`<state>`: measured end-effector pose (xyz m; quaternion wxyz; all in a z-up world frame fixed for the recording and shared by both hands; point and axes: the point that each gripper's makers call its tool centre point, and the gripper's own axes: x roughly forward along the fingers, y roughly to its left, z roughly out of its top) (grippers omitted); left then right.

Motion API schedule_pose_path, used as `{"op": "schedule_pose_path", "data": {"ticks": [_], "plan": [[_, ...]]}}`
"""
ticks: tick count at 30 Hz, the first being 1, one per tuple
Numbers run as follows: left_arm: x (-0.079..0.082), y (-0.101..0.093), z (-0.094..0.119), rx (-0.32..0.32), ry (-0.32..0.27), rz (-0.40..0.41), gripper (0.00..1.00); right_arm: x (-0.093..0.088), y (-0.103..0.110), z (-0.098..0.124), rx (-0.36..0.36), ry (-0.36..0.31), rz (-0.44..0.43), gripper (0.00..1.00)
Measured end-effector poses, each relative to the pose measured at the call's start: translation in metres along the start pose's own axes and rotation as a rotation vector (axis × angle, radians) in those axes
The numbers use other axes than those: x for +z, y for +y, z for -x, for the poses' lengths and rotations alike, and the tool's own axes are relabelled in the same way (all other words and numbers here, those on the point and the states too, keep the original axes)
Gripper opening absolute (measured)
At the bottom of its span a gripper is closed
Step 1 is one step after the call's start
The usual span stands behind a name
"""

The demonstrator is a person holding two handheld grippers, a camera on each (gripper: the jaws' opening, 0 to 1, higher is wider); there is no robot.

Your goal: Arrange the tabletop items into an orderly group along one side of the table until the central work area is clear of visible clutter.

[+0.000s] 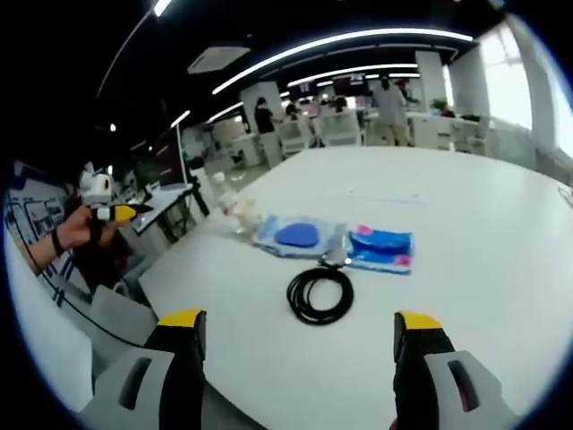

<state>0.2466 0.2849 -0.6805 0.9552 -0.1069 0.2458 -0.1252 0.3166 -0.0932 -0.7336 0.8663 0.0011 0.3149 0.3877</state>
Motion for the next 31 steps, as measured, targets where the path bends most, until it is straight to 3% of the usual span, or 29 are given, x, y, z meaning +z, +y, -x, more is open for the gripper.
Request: {"op": "schedule_pose_path", "data": {"ticks": [21, 23, 31], "plan": [[-0.003, -0.01, -0.004, -0.019, 0.0, 0.012, 0.85, 0.002, -0.004, 0.001, -0.006, 0.0, -0.004, 0.88], [-0.004, -0.011, -0.005, -0.021, 0.001, 0.013, 0.85, -0.002, -0.012, -0.001, -0.008, 0.004, -0.004, 0.87], [-0.005, -0.013, -0.006, -0.027, 0.003, 0.012, 0.85, -0.001, -0.006, 0.001, -0.012, 0.003, -0.007, 0.87]]}}
